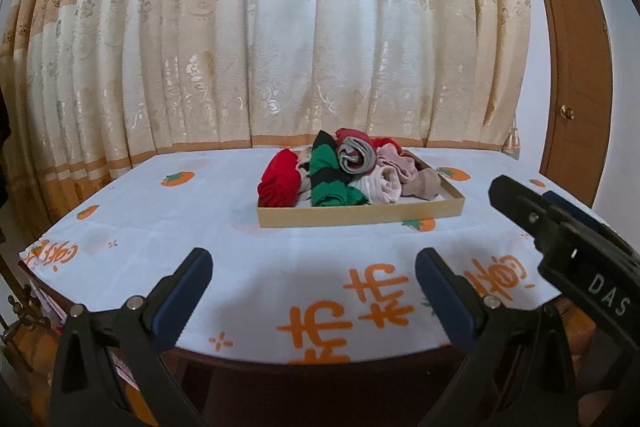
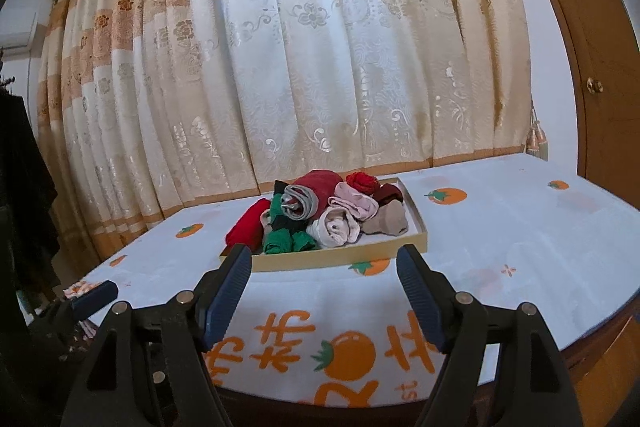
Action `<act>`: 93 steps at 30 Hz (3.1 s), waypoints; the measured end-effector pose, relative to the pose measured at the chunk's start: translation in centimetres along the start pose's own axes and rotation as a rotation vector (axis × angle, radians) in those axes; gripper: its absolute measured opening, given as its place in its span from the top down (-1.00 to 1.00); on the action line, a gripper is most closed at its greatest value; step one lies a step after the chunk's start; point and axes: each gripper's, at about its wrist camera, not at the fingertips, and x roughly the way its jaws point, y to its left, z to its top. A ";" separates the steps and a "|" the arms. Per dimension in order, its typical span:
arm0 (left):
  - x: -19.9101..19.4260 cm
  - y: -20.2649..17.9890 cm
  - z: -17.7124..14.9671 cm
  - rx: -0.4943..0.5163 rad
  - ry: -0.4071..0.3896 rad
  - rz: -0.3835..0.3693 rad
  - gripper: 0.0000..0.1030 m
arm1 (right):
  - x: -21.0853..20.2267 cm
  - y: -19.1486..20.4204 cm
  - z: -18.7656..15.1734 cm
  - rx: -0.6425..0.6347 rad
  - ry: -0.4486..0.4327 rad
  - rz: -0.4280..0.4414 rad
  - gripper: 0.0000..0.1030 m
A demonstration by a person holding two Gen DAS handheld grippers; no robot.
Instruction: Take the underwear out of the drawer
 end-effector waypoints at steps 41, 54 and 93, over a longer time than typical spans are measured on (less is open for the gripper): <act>-14.8 1.2 -4.2 0.015 0.056 0.036 -1.00 | -18.4 2.7 -3.5 -0.022 -0.004 0.008 -0.68; -16.1 0.8 -5.0 0.034 0.064 0.035 -1.00 | -19.5 3.1 -3.6 -0.016 -0.010 0.021 -0.69; -16.9 1.3 -5.1 0.011 0.052 0.044 -1.00 | -20.1 4.5 -3.3 -0.038 -0.012 0.044 -0.70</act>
